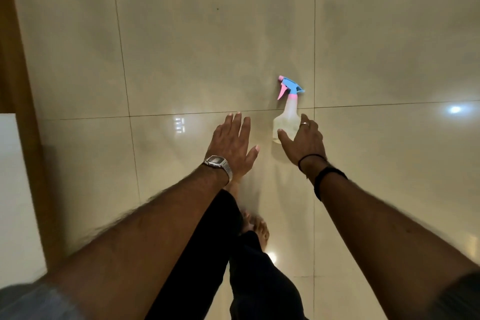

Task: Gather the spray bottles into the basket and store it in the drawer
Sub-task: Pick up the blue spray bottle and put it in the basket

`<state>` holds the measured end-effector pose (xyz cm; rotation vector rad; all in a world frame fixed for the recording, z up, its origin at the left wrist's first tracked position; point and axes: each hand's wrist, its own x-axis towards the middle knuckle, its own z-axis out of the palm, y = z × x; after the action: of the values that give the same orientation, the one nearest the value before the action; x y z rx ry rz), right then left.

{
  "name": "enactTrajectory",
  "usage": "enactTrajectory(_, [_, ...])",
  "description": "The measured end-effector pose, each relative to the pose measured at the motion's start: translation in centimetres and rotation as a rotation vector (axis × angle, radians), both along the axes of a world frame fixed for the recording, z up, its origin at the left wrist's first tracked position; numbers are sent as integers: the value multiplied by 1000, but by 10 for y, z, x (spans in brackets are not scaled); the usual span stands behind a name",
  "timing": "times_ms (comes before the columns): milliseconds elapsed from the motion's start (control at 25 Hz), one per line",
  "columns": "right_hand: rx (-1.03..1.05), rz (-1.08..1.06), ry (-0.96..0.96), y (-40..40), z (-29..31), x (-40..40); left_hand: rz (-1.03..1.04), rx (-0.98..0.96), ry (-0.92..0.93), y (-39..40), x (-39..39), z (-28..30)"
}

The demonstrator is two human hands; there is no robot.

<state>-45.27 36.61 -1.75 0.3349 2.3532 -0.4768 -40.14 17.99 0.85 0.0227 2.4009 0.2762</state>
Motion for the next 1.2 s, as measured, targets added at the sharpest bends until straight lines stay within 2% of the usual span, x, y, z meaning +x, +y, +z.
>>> enactTrajectory(200, [24,-193,-47,-21,-67,-16,-25,-49,-102,-20,-6,-40])
enactTrajectory(360, [6,-256,-75,-32,-63,-14,69,-13,-149,-25,-15,-22])
enactTrajectory(600, [-116,-273,-47,-52,33,13,223,127,-149,-11,-10,58])
enactTrajectory(760, [-229,-240,2,-74,113,21,453,283,-89,-3,-3,121])
enactTrajectory(880, [-389,-202,44,-86,173,28,644,396,6,-11,16,170])
enactTrajectory(1040, [-528,-187,63,-108,237,48,795,398,183,-36,60,226])
enactTrajectory(1200, [-642,-95,-39,-154,278,92,827,346,274,-75,127,265])
